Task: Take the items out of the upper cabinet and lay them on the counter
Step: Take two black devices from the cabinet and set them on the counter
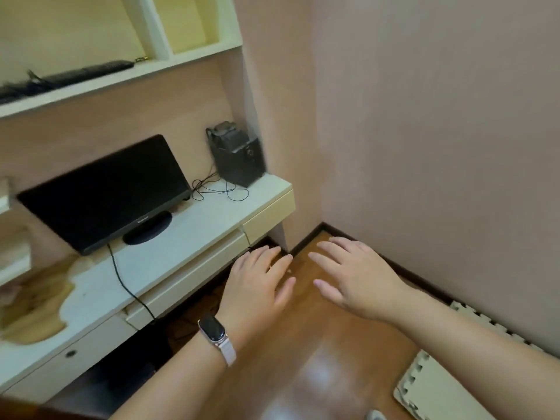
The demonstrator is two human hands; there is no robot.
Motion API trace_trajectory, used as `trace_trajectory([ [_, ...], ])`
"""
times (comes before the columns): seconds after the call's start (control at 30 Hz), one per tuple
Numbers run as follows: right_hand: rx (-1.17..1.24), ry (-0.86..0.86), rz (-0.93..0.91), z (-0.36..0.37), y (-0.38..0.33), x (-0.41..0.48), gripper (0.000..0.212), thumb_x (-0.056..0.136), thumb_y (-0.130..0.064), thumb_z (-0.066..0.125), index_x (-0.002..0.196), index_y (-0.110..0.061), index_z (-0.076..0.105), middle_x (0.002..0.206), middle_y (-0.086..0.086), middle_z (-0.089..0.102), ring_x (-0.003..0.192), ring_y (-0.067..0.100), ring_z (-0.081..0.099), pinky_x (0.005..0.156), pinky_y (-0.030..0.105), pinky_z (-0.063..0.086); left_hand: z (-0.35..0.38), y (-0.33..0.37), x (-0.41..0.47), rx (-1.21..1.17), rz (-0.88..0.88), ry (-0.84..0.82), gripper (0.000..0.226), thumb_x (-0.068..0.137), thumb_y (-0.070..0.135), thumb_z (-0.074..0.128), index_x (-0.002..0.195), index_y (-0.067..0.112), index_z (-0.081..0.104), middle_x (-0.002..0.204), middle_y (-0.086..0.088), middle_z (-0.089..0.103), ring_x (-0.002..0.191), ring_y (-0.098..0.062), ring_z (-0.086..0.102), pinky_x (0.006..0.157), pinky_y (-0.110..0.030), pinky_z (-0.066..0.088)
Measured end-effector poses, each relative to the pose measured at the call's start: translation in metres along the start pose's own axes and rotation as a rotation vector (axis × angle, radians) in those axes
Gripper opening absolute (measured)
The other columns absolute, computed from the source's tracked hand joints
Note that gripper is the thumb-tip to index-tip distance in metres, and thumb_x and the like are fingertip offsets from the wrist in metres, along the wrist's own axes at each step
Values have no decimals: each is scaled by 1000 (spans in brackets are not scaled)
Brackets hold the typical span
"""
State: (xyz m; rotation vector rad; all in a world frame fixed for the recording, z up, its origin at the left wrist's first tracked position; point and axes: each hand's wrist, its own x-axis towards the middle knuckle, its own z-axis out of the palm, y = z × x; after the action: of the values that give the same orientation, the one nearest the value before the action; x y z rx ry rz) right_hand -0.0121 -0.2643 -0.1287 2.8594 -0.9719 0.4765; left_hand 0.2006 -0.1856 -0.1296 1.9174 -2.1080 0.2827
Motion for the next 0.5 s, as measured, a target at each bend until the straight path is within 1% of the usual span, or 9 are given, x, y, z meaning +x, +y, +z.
trace_trajectory([
  [0.1, 21, 26, -62, -3, 38, 27, 51, 94, -52, 43, 131, -20, 59, 131, 4, 62, 124, 27, 54, 100, 40, 45, 1, 5, 33, 60, -47, 15, 42, 91, 44, 49, 126, 24, 62, 129, 1, 61, 122, -20, 52, 103, -38, 37],
  [0.23, 53, 81, -145, -6, 91, 58, 50, 91, -50, 46, 125, -17, 63, 125, 7, 64, 117, 30, 57, 96, 41, 48, 2, 18, 78, 113, -92, 46, 40, 92, 43, 49, 124, 23, 62, 125, 1, 62, 118, -21, 53, 102, -37, 36],
  [0.37, 41, 61, -202, -7, 128, 86, 51, 93, -51, 42, 126, -18, 61, 124, 6, 63, 115, 29, 57, 94, 41, 48, 0, 25, 108, 147, -148, 43, 41, 94, 46, 45, 126, 25, 60, 126, 2, 60, 120, -20, 51, 102, -38, 37],
  [0.5, 56, 59, -207, -4, 152, 106, 53, 93, -51, 41, 128, -16, 59, 125, 7, 62, 115, 30, 56, 93, 43, 48, -1, 18, 129, 179, -198, 35, 41, 94, 46, 45, 126, 25, 59, 129, 2, 60, 122, -21, 50, 103, -40, 39],
])
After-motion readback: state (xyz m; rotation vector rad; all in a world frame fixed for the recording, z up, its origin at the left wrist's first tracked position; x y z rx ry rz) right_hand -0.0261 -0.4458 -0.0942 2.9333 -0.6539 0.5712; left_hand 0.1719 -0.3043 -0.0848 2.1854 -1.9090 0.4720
